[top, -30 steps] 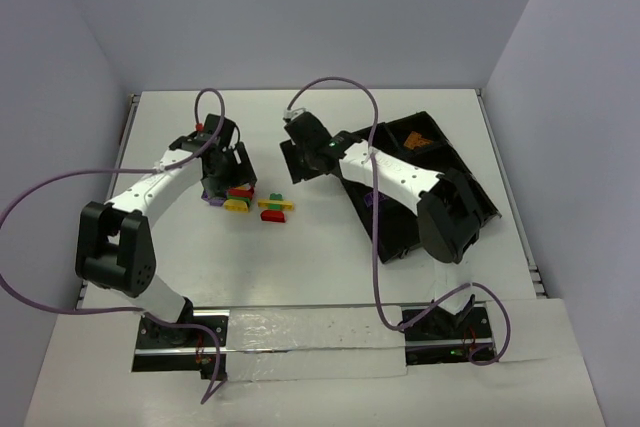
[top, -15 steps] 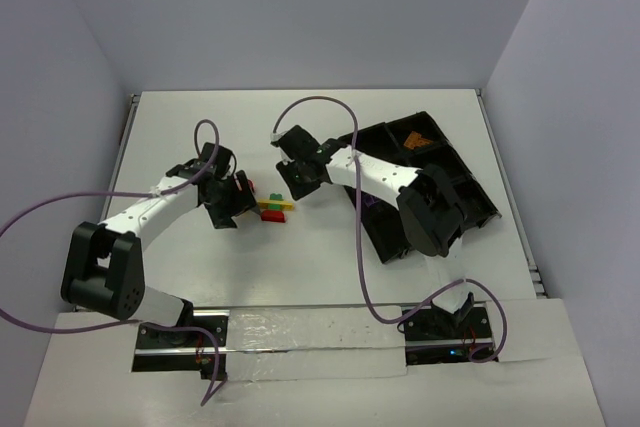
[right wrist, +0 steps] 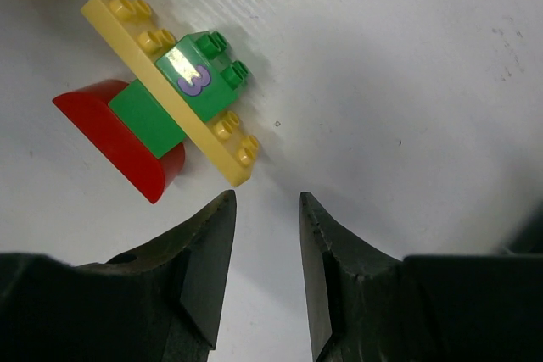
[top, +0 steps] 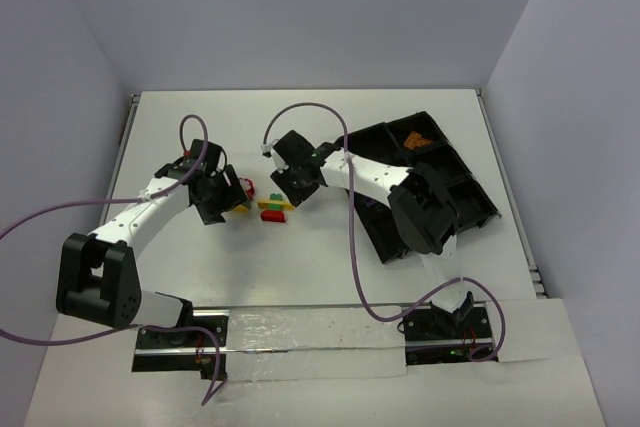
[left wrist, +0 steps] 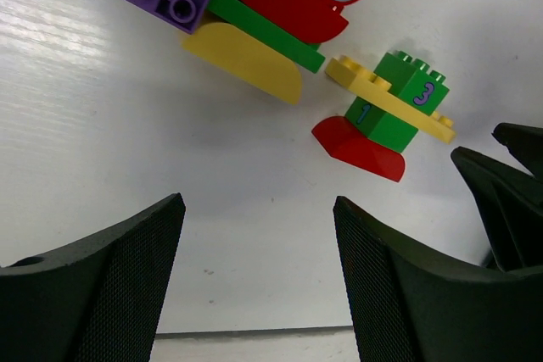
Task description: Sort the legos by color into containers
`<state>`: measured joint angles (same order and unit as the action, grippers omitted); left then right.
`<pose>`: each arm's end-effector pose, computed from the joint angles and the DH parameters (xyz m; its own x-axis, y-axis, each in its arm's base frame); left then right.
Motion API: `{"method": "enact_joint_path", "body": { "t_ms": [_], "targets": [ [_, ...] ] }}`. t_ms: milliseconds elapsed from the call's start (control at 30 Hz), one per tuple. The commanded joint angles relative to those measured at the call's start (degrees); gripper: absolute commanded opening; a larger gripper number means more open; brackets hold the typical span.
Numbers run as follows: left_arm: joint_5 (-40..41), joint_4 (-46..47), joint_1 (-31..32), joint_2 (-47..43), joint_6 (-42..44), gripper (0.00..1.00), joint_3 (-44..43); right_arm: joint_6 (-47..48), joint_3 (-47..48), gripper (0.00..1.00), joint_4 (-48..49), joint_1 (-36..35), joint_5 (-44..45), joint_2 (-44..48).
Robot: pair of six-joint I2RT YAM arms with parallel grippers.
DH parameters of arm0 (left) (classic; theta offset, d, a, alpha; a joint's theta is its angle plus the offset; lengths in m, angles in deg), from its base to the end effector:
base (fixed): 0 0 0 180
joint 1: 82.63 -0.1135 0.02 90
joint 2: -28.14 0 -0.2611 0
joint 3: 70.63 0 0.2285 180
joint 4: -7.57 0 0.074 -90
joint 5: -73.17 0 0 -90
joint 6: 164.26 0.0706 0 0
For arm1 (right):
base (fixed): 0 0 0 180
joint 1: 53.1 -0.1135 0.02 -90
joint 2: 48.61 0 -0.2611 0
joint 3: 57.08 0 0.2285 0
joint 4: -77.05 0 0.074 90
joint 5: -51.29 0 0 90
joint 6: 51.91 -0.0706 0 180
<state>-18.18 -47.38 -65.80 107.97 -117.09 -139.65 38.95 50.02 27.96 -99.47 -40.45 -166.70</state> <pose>0.2462 -0.0762 0.1958 -0.8431 -0.4550 -0.2865 -0.3743 0.8792 -0.2949 0.3016 0.3195 0.1750 -0.5870 -0.6375 -0.4991 -0.7428 0.6692 0.0188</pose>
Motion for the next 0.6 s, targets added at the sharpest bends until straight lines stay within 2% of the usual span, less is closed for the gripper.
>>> {"method": "enact_joint_path", "body": {
  "t_ms": [0, 267, 567],
  "targets": [
    [2.66, -1.22, -1.39, -1.82, 0.71, 0.79, -1.87, 5.75, 2.20, 0.45, 1.82, -0.56, -1.99, -0.68],
    [2.62, -1.43, -1.62, -1.59, 0.53, 0.79, -1.85, 8.40, 3.44, 0.49, 1.79, -1.12, -4.24, -2.44],
    [4.36, -2.20, -1.71, -1.87, 0.47, 0.79, -2.27, 8.36, 5.61, 0.47, 2.75, -1.88, -3.02, -5.23]
  ]
}}
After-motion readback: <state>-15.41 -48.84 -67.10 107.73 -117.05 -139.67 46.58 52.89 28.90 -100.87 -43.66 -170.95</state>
